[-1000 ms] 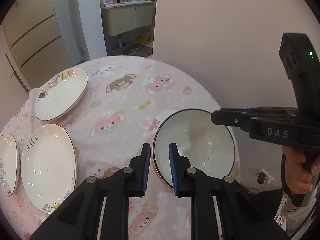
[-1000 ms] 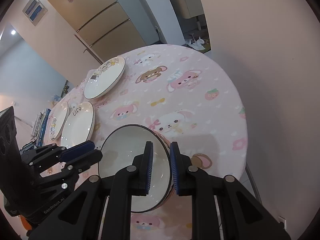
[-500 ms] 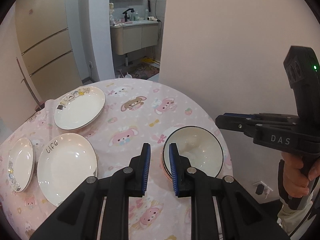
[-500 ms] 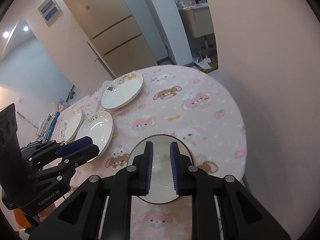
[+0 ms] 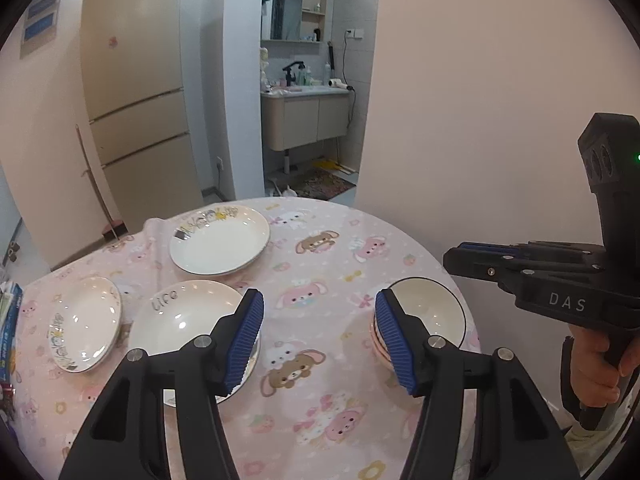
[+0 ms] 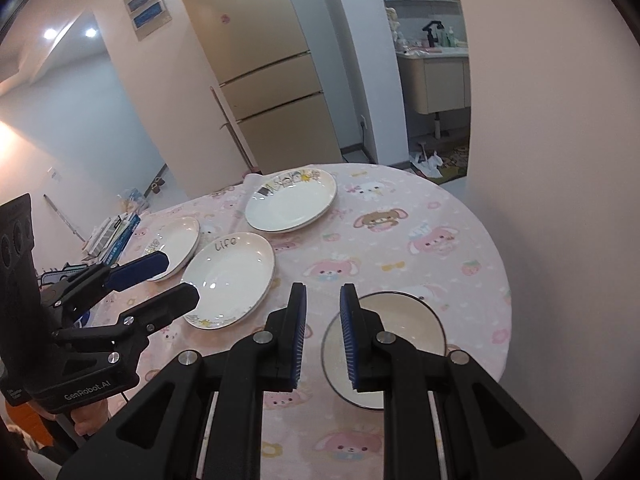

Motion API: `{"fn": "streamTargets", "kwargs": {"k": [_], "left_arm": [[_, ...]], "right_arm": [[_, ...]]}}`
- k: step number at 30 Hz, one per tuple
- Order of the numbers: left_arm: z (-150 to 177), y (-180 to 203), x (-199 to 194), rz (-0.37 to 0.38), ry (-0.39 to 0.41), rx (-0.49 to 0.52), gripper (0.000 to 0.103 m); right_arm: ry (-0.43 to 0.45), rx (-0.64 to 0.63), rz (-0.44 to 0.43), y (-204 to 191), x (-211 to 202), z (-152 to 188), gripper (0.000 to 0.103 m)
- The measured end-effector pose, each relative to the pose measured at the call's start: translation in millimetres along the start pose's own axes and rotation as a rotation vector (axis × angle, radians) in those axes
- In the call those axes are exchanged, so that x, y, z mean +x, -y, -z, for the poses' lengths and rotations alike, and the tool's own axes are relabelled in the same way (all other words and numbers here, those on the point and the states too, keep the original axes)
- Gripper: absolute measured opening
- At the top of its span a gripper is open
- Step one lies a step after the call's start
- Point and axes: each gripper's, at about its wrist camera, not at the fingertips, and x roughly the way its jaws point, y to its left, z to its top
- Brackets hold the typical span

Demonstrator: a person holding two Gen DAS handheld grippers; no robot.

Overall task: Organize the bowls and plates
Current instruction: 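Open the left tool while the right tool releases the white ribbed bowl, then move both tools back across the table toward the 'life' plates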

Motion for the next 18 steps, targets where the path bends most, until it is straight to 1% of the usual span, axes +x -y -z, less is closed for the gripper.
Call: {"fn": "streamTargets", "kwargs": {"k": [2, 3, 4, 5, 6, 7, 8, 9, 10, 11, 12, 13, 15, 17, 18], "left_arm": [[2, -6, -10, -0.002, 0.029, -0.007, 0.073], [4, -10, -17, -0.013, 0.053, -0.012, 0.082], [4, -13, -22, -0.023, 0.073, -0.015, 0.087], [6, -17, -29, -0.038, 0.106, -0.018, 0.087], [8, -20, -37, -0.056, 0.137, -0.016, 0.087], [10, -22, -41, -0.068, 0.151, -0.014, 0.087], [12, -25, -47, -0.087, 0.169, -0.011, 0.087], [13, -27, -51, -0.099, 0.183, -0.011, 0.087], [14, -30, -55, -0.11, 0.198, -0.012, 0.087], [16, -33, -60, -0.121, 0.215, -0.015, 0.087], [18, -37, -64, -0.129, 0.234, -0.019, 0.088], [19, -39, -68, -0.131, 0.246, -0.019, 0.088], [23, -43, -77, -0.139, 0.284, -0.015, 0.09], [28, -48, -86, -0.153, 0.328, -0.006, 0.097], [30, -50, -90, -0.16, 0.352, -0.003, 0.103]], "right_arm": [[0.021, -0.018, -0.005, -12, -3, 0, 0.017], [0.03, -0.025, -0.008, -16, -5, -1, 0.02], [0.041, -0.029, -0.007, -21, -6, -1, 0.032], [0.054, -0.03, -0.005, -25, -7, -2, 0.042], [0.076, -0.032, -0.005, -29, -10, -2, 0.057], [0.108, -0.038, 0.001, -33, -13, -2, 0.064], [0.138, -0.048, 0.02, -38, -15, -2, 0.065], [0.168, -0.061, 0.046, -42, -16, -2, 0.069], [0.204, -0.079, 0.075, -48, -19, -2, 0.079], [0.239, -0.094, 0.091, -53, -20, 0, 0.085], [0.27, -0.108, 0.099, -58, -22, 0, 0.096], [0.309, -0.126, 0.109, -64, -25, 1, 0.101], [0.378, -0.165, 0.134, -75, -30, 5, 0.102], [0.448, -0.21, 0.146, -87, -34, 9, 0.102], [0.478, -0.229, 0.145, -93, -36, 11, 0.102]]}}
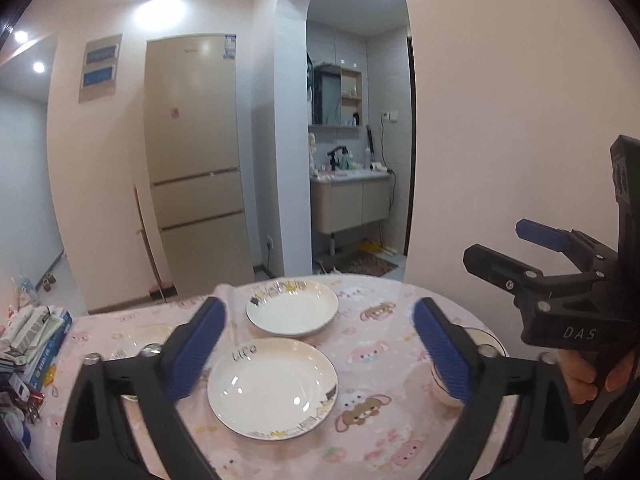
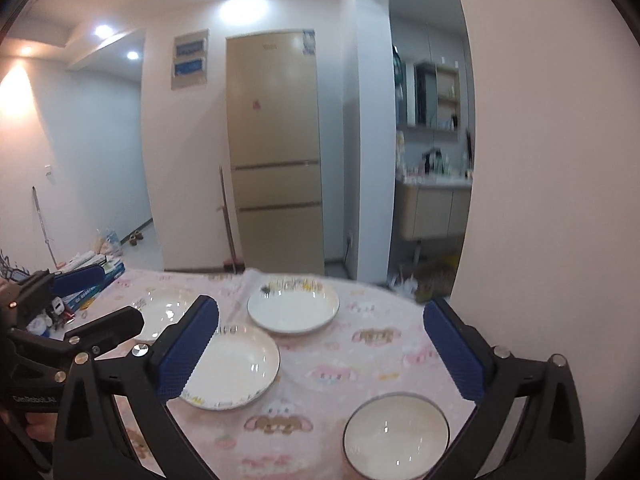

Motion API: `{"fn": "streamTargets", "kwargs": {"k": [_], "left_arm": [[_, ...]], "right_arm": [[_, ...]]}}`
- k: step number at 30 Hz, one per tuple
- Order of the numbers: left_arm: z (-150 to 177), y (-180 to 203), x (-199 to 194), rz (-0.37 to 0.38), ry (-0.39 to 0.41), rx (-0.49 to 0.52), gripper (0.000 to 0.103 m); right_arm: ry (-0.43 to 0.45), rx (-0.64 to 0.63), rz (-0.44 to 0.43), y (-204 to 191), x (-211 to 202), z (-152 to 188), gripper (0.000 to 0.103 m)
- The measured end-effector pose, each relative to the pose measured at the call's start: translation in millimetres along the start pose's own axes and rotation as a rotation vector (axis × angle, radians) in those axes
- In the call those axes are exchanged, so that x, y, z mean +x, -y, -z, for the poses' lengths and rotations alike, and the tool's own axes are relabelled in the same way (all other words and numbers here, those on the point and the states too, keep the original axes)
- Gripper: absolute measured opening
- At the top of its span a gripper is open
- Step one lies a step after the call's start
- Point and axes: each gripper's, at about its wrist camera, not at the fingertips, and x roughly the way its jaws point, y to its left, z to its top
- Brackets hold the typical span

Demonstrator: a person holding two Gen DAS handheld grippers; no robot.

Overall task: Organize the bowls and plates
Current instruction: 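Move both tools back across the table toward the 'life' plates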

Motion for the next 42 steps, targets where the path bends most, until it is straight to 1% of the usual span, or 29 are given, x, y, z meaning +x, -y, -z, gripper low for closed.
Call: {"fn": "streamTargets", "kwargs": {"k": [1, 3, 6, 8, 10, 12, 14, 16, 17, 18, 19, 21, 22, 23, 24, 26, 28, 29, 30, 32, 34, 38, 40, 41, 42], "left_arm": [[1, -3, -5, -0.007, 0.028, -0.001, 0.103], [2, -8, -15, -0.038, 0.083, -0.007, 0.103], [4, -18, -22, -0.092, 0.142, -0.022, 0.103], [9, -26, -26, -0.117, 0.201, -0.018, 0.103], [13, -31, -26, -0.155, 0.226, -0.005, 0.103], [17, -39, -21, -0.197, 0.216, -0.01, 0.103], [22, -51, -20, -0.204, 0.219, -0.034, 0.103], [28, -61, -18, -0.15, 0.228, -0.045, 0.103], [30, -67, -16, -0.094, 0.226, -0.047, 0.103], [33, -73, -13, -0.062, 0.217, -0.059, 0.103], [36, -78, -14, -0.072, 0.212, -0.074, 0.103], [40, -87, -10, -0.129, 0.219, -0.111, 0.103], [43, -94, -8, -0.165, 0.227, -0.129, 0.103], [44, -97, -6, -0.184, 0.232, -0.135, 0.103], [47, -102, -4, -0.2, 0.242, -0.137, 0.103], [52, -110, -1, -0.252, 0.271, -0.126, 0.103], [57, -112, 4, -0.264, 0.279, -0.083, 0.103], [60, -115, 10, -0.257, 0.259, -0.054, 0.103], [63, -119, 16, -0.257, 0.238, -0.047, 0.103], [69, -127, 26, -0.252, 0.211, -0.067, 0.103], [76, -131, 34, -0.24, 0.207, -0.085, 0.103], [96, -138, 50, -0.268, 0.215, -0.085, 0.103], [107, -140, 58, -0.285, 0.205, -0.082, 0.103], [112, -141, 64, -0.292, 0.185, -0.078, 0.103], [116, -142, 70, -0.295, 0.172, -0.077, 0.103]], "right_arm": [[0.038, -0.013, -0.007, -6, -3, 1, 0.102], [0.07, -0.031, -0.01, -16, -6, 0, 0.103], [0.063, -0.057, -0.031, -26, -1, 3, 0.103], [0.055, -0.062, -0.013, -32, 6, 6, 0.103], [0.061, -0.068, 0.031, -38, 12, 9, 0.103], [0.074, -0.067, 0.068, -42, 18, 13, 0.103], [0.061, -0.059, 0.07, -45, 22, 18, 0.102], [0.038, -0.054, 0.05, -50, 33, 21, 0.102], [0.034, -0.054, 0.038, -52, 37, 21, 0.103], [0.041, -0.05, 0.017, -54, 41, 23, 0.102], [0.066, -0.042, -0.045, -54, 44, 25, 0.103], [0.102, 0.01, -0.188, -50, 52, 28, 0.103], [0.096, 0.06, -0.228, -47, 57, 30, 0.103], [0.072, 0.096, -0.226, -45, 65, 30, 0.103], [0.058, 0.106, -0.206, -46, 71, 31, 0.103], [0.075, 0.081, -0.144, -51, 78, 34, 0.103], [0.087, 0.061, -0.1, -56, 84, 37, 0.103], [0.085, 0.057, -0.105, -58, 88, 38, 0.103], [0.074, 0.057, -0.119, -60, 93, 39, 0.103], [0.045, 0.069, -0.151, -62, 103, 42, 0.103], [0.033, 0.072, -0.169, -65, 111, 47, 0.102], [0.073, 0.029, -0.145, -73, 124, 59, 0.102], [0.101, 0.002, -0.131, -77, 129, 67, 0.102], [0.114, -0.011, -0.127, -78, 131, 72, 0.102], [0.125, -0.023, -0.13, -80, 133, 75, 0.097]]}}
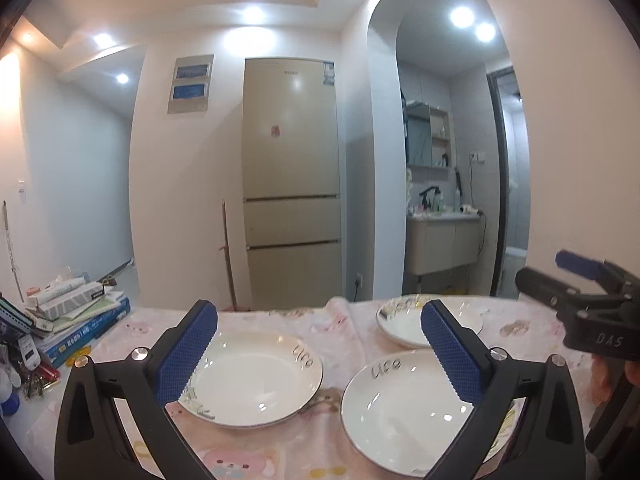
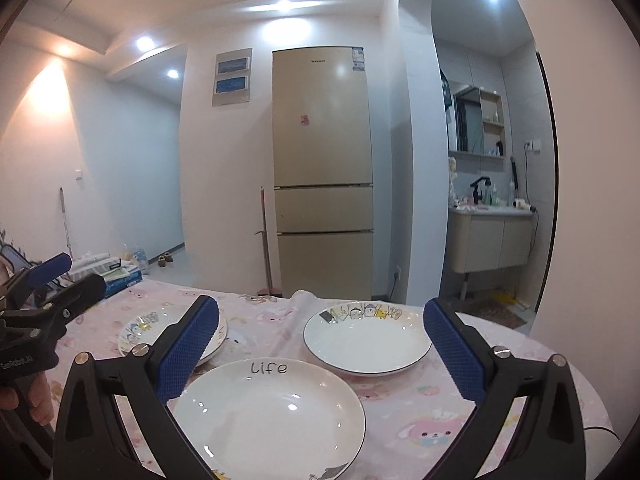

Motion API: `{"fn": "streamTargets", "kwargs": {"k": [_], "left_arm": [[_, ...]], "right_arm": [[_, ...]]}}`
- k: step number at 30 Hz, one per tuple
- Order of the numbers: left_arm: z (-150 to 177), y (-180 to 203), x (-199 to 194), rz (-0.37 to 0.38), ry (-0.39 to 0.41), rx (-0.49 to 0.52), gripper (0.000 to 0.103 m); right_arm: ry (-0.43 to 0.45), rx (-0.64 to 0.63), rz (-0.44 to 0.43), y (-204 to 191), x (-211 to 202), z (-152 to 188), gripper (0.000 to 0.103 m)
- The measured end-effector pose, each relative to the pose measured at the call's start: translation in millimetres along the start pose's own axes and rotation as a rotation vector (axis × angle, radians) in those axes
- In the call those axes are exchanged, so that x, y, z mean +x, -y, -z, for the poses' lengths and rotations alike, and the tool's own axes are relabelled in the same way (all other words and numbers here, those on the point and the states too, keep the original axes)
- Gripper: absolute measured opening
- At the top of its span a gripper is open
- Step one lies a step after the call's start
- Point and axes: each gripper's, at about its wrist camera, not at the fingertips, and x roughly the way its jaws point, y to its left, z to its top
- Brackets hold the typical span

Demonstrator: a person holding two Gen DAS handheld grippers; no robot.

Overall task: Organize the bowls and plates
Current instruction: 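Move both tools back across the table toward the 'life' plates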

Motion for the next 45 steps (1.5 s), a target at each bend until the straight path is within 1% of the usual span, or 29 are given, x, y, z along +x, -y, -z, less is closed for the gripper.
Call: {"fn": "streamTargets", "kwargs": {"k": [1, 4, 6, 8, 10, 11, 12, 13, 14, 15, 17, 19, 21, 23, 27, 30, 33, 34, 36, 38, 43, 45], "left_arm": [[6, -1, 6, -0.002, -0.015, -0.002, 0.103], [15, -6, 21, 0.008, -0.08, -0.036, 0.103], [23, -11, 31, 0.044, -0.155, -0.07, 0.103], [31, -14, 38, 0.053, -0.207, -0.076, 0.103], [36, -15, 45, 0.042, -0.24, -0.093, 0.103], [38, -15, 47, 0.055, -0.251, -0.105, 0.103], [39, -14, 48, 0.059, -0.252, -0.111, 0.103], [40, -14, 47, 0.051, -0.246, -0.108, 0.103], [41, -12, 46, 0.035, -0.234, -0.091, 0.103], [42, -9, 45, 0.017, -0.22, -0.066, 0.103], [44, -3, 43, -0.011, -0.197, -0.017, 0.103], [46, 4, 45, -0.013, -0.205, 0.025, 0.103], [49, 13, 49, -0.037, -0.235, 0.081, 0.103], [51, 13, 50, -0.026, -0.243, 0.081, 0.103], [50, 8, 50, -0.016, -0.249, 0.052, 0.103], [51, 8, 52, -0.017, -0.261, 0.052, 0.103], [49, 6, 51, -0.012, -0.249, 0.029, 0.103], [48, 3, 49, -0.025, -0.239, 0.02, 0.103], [48, 2, 47, -0.03, -0.23, 0.015, 0.103], [48, 4, 49, -0.018, -0.243, 0.029, 0.103], [49, 6, 51, -0.061, -0.253, 0.043, 0.103], [49, 6, 52, -0.054, -0.259, 0.041, 0.103]], "right_arm": [[0.003, -0.019, -0.009, -2, 2, 4, 0.094], [-0.039, -0.06, -0.009, -5, 13, 10, 0.094], [-0.084, -0.025, -0.016, 0, 21, 15, 0.094], [-0.159, 0.044, -0.064, 11, 30, 19, 0.094], [-0.283, 0.107, -0.129, 20, 48, 27, 0.094], [-0.334, 0.139, -0.143, 25, 54, 31, 0.093], [-0.362, 0.18, -0.14, 31, 59, 35, 0.09], [-0.37, 0.205, -0.134, 36, 62, 37, 0.087], [-0.376, 0.218, -0.129, 40, 64, 38, 0.087], [-0.377, 0.218, -0.124, 42, 64, 41, 0.087], [-0.378, 0.199, -0.08, 45, 65, 42, 0.087], [-0.392, 0.162, -0.037, 43, 69, 40, 0.087], [-0.425, 0.128, -0.009, 41, 73, 43, 0.087], [-0.449, 0.129, 0.015, 42, 76, 45, 0.087], [-0.471, 0.119, 0.026, 44, 79, 51, 0.087], [-0.482, 0.107, 0.032, 43, 85, 59, 0.087], [-0.476, 0.049, 0.085, 38, 90, 67, 0.087], [-0.495, 0.035, 0.094, 35, 93, 69, 0.087], [-0.503, 0.034, 0.064, 34, 93, 71, 0.087], [-0.491, 0.037, 0.075, 35, 90, 70, 0.087], [-0.509, 0.044, 0.076, 37, 91, 72, 0.087], [-0.508, 0.042, 0.086, 37, 92, 69, 0.087]]}}
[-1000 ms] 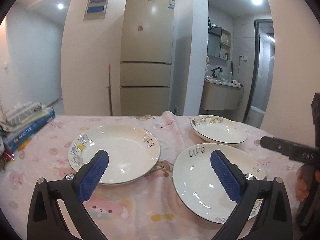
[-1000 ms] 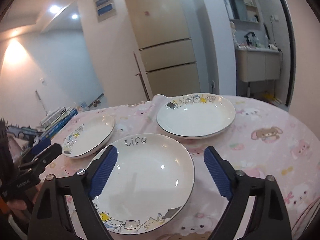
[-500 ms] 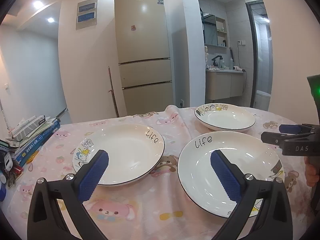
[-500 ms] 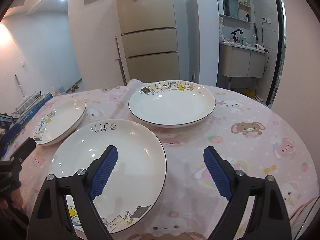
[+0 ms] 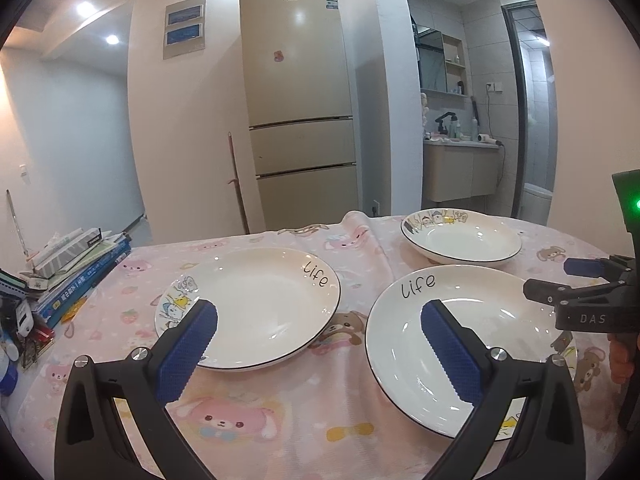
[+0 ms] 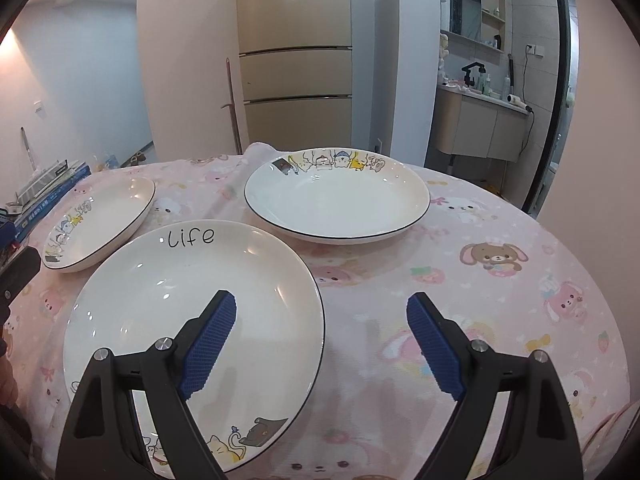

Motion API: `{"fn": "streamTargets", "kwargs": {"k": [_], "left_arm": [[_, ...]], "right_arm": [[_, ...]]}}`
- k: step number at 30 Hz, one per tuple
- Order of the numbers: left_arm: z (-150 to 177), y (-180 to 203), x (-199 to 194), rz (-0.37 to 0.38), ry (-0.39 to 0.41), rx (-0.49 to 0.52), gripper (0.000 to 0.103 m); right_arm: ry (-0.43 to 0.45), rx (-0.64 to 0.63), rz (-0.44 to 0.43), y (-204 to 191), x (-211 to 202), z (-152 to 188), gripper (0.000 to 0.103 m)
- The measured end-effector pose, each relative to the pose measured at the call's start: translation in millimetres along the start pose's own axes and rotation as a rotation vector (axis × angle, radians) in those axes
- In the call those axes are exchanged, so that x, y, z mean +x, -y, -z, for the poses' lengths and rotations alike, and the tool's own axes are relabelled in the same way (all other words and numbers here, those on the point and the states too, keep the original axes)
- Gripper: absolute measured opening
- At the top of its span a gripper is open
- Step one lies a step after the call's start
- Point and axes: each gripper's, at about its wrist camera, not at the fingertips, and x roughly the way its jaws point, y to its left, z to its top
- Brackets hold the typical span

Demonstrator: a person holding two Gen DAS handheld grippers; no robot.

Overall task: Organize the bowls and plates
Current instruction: 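Move both tools back across the table toward the 'life' plates, then close the left tool on a 'life' plate rim while the right tool grips it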

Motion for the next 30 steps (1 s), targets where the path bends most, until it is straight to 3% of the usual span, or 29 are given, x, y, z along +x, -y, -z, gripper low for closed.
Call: {"fn": "streamTargets", "kwargs": {"k": [8, 11, 15, 19, 21, 26, 30], "left_arm": [[-1, -6, 13, 0.037, -0.061, -0.03, 0.103], [-1, -7, 20, 0.093, -0.1, -0.029, 0.103], [2, -15, 25, 0.154, -0.14, -0.092, 0.083], [10, -24, 44, 0.287, -0.261, -0.231, 0.058], [13, -28, 51, 0.324, -0.297, -0.278, 0.05], [19, -33, 60, 0.37, -0.343, -0.325, 0.047], [19, -32, 59, 0.41, -0.341, -0.327, 0.047]], "right_arm": [[-0.009, -0.007, -0.032, -1, 2, -1, 0.086], [-0.021, 0.0, -0.068, 2, 4, 0, 0.073], [-0.079, 0.073, -0.127, 13, 10, 0, 0.064], [-0.169, 0.152, -0.24, 17, 24, 5, 0.038], [-0.207, 0.177, -0.271, 16, 31, 7, 0.035], [-0.226, 0.244, -0.32, 22, 37, 11, 0.03], [-0.234, 0.294, -0.332, 30, 40, 13, 0.018]]}}
